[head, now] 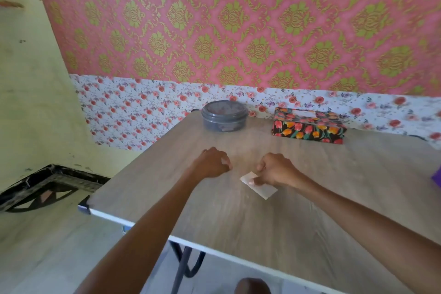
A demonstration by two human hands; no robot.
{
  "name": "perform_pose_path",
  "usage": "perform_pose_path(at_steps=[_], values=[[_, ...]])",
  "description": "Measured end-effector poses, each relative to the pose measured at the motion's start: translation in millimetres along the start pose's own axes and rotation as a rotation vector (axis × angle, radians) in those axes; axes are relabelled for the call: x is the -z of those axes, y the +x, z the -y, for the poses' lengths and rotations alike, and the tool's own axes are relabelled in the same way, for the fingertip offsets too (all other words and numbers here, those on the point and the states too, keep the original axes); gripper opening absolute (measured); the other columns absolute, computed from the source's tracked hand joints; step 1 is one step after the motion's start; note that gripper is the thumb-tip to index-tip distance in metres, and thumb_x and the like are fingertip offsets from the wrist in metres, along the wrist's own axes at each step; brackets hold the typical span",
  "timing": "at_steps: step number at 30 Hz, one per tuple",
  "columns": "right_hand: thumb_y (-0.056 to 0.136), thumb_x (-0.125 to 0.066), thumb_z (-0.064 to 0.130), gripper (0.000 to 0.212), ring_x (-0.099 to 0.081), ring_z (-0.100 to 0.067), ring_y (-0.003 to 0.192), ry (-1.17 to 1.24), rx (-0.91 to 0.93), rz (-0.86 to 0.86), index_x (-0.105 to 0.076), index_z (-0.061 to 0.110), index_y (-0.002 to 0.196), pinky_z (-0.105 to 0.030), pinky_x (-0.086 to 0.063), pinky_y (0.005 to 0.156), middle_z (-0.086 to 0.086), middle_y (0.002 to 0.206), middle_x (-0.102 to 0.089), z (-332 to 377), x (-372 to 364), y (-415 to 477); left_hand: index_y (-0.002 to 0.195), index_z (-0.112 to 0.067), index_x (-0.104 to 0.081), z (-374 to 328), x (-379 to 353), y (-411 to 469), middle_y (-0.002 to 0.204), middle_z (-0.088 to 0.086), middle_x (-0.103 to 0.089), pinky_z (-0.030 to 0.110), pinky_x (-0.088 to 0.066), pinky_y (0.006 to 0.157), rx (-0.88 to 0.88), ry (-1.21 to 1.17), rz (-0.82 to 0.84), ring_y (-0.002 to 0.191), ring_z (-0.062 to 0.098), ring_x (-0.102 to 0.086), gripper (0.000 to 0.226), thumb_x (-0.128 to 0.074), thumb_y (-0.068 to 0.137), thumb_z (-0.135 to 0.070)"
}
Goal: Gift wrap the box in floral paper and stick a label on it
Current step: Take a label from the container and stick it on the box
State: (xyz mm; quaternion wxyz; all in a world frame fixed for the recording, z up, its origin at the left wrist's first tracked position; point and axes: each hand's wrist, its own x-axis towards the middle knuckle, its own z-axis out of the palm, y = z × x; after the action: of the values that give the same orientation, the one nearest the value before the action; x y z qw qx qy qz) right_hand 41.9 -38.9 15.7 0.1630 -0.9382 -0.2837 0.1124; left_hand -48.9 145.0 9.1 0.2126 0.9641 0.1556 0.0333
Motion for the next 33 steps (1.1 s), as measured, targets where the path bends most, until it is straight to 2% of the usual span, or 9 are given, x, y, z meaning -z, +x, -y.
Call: perform_pose_path(at_steps=[6,11,14,17,20,23,26,30,33], values=[[0.079,-0.076,0.037,0.041,-0.066,-0.027,0.097,-0.035,-0.082,-0.140,-0.068,0.010,0.108,-0.028,-0.050,0.070,-0.008,0.109,-0.068,9.0,-17.2,-15.6,0.119,-0.016,-0.067,-36.7,-17.7,-41.3,0.125,0.009,-0.061,0.033,-0.039,0.098,0.036,0.027,-0.019,0.118,0.028,-0.052,0.031,-0.061,0.092,-0.028],[0.079,-0.075,0.041,0.031,-0.066,-0.026,0.091,-0.018,-0.037,-0.291,-0.066,0.015,0.093,-0.027,-0.042,0.061,-0.007,0.101,-0.068,6.4,-26.3,-30.8,0.117,-0.025,-0.063,-47.9,-38.3,-49.8,0.125,0.009,-0.047,0.040,-0.039,0.099,0.136,-0.021,-0.145,0.122,0.031,-0.041,0.033,-0.065,0.088,-0.042],[0.081,-0.076,0.040,0.027,-0.065,-0.022,0.088,0.031,-0.022,-0.346,-0.066,0.016,0.090,-0.027,-0.044,0.062,-0.003,0.096,-0.068,4.9,-30.7,-36.7,0.113,-0.024,-0.066,-57.4,-44.4,-47.5,0.127,0.008,-0.047,0.042,-0.037,0.101,0.198,-0.057,-0.213,0.124,0.031,-0.038,0.028,-0.065,0.088,-0.037],[0.080,-0.075,0.043,0.028,-0.064,-0.020,0.086,0.067,-0.033,-0.382,-0.061,0.020,0.086,-0.029,-0.052,0.069,0.000,0.094,-0.067,2.4,-35.7,-36.0,0.111,-0.022,-0.071,-62.4,-47.9,-42.8,0.126,0.007,-0.048,0.043,-0.035,0.105,0.230,-0.081,-0.217,0.125,0.032,-0.038,0.026,-0.062,0.087,-0.031],[0.082,-0.073,0.042,0.024,-0.062,-0.019,0.085,0.090,-0.053,-0.389,-0.058,0.022,0.083,-0.033,-0.054,0.075,-0.001,0.094,-0.067,-4.2,-37.4,-31.5,0.112,-0.022,-0.070,-64.0,-51.0,-39.2,0.125,0.006,-0.048,0.044,-0.035,0.106,0.226,-0.069,-0.220,0.124,0.031,-0.039,0.029,-0.065,0.086,-0.034],[0.078,-0.077,0.041,0.027,-0.059,-0.014,0.080,0.127,-0.035,-0.343,-0.061,0.020,0.085,-0.026,-0.047,0.065,0.001,0.091,-0.067,-6.6,-30.7,-36.8,0.108,-0.022,-0.070,-59.2,-53.1,-35.7,0.122,0.006,-0.053,0.044,-0.037,0.105,0.182,-0.039,-0.249,0.120,0.029,-0.046,0.030,-0.070,0.084,-0.039],[0.075,-0.082,0.039,0.033,-0.063,-0.015,0.083,0.147,-0.041,-0.294,-0.065,0.015,0.091,-0.026,-0.048,0.067,0.000,0.092,-0.068,-10.1,-28.2,-36.3,0.101,-0.022,-0.072,-56.4,-54.7,-32.5,0.115,0.005,-0.059,0.044,-0.038,0.104,0.163,-0.048,-0.269,0.115,0.027,-0.051,0.026,-0.072,0.082,-0.039],[0.076,-0.081,0.039,0.037,-0.064,-0.016,0.088,0.152,-0.055,-0.282,-0.064,0.013,0.097,-0.025,-0.048,0.068,-0.003,0.100,-0.069,-7.9,-29.3,-37.2,0.108,-0.020,-0.072,-57.6,-56.7,-32.2,0.123,0.004,-0.052,0.046,-0.036,0.107,0.189,-0.044,-0.253,0.120,0.028,-0.044,0.025,-0.067,0.088,-0.036],[0.077,-0.080,0.041,0.042,-0.060,-0.015,0.090,0.172,-0.062,-0.263,-0.062,0.014,0.104,-0.023,-0.044,0.070,0.000,0.105,-0.066,-8.8,-25.1,-38.5,0.106,-0.016,-0.071,-58.9,-56.7,-33.1,0.121,0.005,-0.052,0.040,-0.038,0.102,0.188,-0.068,-0.231,0.119,0.028,-0.043,0.025,-0.065,0.089,-0.033]])
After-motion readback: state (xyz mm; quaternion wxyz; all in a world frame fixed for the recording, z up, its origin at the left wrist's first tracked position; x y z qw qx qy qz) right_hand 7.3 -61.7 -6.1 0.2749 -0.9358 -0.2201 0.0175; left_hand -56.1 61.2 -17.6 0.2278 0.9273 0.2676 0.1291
